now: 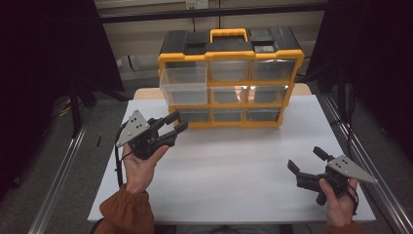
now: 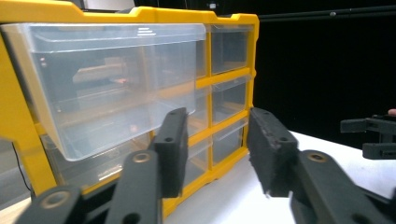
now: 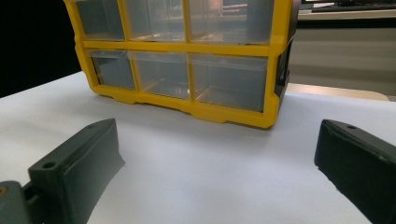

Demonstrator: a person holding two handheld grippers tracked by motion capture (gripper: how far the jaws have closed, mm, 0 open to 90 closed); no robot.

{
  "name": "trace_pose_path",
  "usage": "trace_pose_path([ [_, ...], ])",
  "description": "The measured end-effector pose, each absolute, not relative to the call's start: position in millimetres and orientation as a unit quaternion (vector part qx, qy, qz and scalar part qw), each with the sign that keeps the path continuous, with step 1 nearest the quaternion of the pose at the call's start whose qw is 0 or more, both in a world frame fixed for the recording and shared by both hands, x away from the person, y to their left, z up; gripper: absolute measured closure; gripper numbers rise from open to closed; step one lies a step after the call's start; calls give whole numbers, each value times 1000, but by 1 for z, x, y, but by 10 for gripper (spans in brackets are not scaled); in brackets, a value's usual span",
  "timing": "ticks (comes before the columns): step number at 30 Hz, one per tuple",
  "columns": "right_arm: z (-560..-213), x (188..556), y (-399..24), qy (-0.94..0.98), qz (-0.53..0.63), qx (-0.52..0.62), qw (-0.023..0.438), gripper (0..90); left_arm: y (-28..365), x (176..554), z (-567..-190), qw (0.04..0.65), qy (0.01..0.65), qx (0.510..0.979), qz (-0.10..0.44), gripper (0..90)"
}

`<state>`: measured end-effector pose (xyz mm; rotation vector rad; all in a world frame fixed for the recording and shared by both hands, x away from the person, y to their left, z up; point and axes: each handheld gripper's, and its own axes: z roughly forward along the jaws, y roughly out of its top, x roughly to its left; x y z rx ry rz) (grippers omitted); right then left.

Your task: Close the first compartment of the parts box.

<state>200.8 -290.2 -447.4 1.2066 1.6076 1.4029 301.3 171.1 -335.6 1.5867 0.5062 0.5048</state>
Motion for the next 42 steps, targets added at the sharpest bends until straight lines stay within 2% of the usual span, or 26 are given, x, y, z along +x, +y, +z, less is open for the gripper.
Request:
trace_pose_path([
  [5,-447,201,-289,618,539,461,339,1,172,299,-334,644,215,698,228,701],
  [7,-447,202,-289,617,540,460,341,0,172,298,-333,644,213,698,232,764],
  [10,-447,202,-288,619,541,459,336,0,172,298,-333,644,212,696,235,794],
  [15,-448,205,-288,619,541,461,335,1,173,304,-334,655,218,690,219,897],
  [27,-447,205,-287,621,542,458,334,1,168,324,-333,661,247,672,224,900],
  [42,-447,206,-286,623,541,455,335,2,169,342,-337,647,255,678,236,900],
])
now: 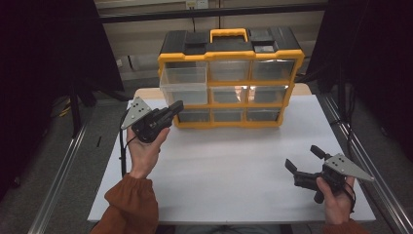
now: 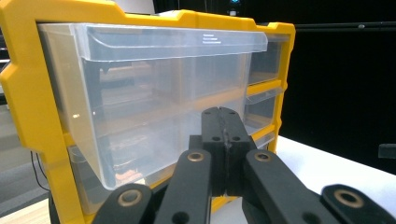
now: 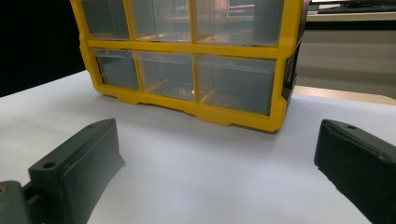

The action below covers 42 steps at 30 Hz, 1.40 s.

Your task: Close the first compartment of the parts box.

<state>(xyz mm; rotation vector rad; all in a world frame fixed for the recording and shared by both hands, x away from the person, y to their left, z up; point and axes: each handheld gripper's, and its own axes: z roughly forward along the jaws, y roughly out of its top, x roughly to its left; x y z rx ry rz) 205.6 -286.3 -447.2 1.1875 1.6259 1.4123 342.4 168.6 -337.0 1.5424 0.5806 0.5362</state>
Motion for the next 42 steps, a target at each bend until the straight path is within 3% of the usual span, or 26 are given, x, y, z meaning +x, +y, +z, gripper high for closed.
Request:
trace_pose_path([
  [42,-447,205,-286,630,546,442,331,0,160,362,-337,639,266,679,246,900],
])
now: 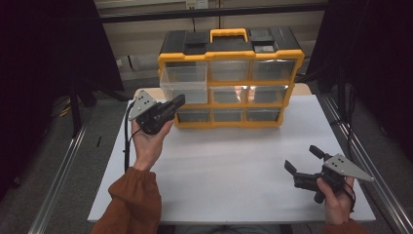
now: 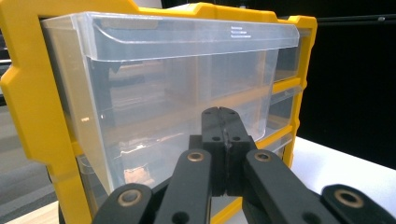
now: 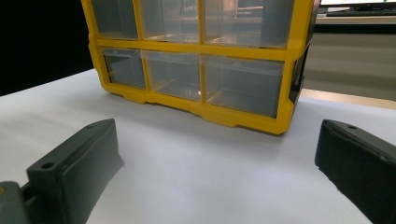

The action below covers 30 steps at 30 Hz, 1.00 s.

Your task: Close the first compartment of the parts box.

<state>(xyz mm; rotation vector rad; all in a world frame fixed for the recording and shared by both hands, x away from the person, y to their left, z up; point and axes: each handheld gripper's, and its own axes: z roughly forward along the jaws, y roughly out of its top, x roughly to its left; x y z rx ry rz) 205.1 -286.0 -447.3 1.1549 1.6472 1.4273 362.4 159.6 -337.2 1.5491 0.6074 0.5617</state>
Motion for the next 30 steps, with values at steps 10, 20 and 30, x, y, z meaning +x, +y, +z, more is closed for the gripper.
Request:
trace_pose_path([
  [10,-447,205,-286,631,546,441,331,0,159,365,-337,639,266,678,248,900],
  [20,-447,205,-286,630,546,442,331,0,157,368,-335,638,268,676,252,900],
  [30,-448,205,-286,629,547,442,331,0,157,370,-335,636,269,677,257,900],
])
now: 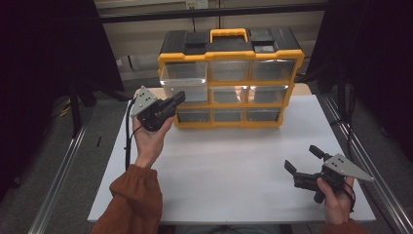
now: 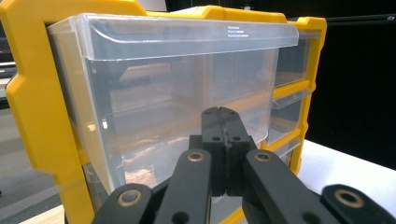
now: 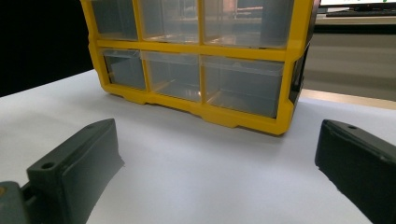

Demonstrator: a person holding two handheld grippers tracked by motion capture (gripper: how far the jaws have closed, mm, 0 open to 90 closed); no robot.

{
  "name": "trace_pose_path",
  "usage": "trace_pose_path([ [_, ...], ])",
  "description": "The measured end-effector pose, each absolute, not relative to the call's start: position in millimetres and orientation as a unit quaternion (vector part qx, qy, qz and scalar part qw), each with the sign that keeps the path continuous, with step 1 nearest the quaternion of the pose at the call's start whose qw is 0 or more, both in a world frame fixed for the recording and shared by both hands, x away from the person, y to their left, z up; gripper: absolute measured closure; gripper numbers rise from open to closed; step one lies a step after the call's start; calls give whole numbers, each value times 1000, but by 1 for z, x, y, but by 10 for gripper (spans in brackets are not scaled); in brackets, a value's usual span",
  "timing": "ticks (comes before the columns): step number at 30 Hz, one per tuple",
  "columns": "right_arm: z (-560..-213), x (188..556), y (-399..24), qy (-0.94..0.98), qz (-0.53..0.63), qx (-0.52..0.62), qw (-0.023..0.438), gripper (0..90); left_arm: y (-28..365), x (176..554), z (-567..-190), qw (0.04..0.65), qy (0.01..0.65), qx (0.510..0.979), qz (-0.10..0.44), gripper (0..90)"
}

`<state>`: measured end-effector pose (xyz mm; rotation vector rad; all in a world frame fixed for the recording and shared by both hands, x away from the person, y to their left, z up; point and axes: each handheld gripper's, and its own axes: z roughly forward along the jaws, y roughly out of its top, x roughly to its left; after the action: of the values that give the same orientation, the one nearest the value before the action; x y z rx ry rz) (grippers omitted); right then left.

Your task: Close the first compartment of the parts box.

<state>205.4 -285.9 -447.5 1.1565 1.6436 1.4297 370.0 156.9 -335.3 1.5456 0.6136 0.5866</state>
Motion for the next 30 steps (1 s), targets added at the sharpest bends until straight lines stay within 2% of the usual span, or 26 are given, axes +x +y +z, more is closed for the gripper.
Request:
trace_pose_path([
  [30,-448,206,-286,628,547,442,332,0,153,379,-336,634,277,673,261,900],
])
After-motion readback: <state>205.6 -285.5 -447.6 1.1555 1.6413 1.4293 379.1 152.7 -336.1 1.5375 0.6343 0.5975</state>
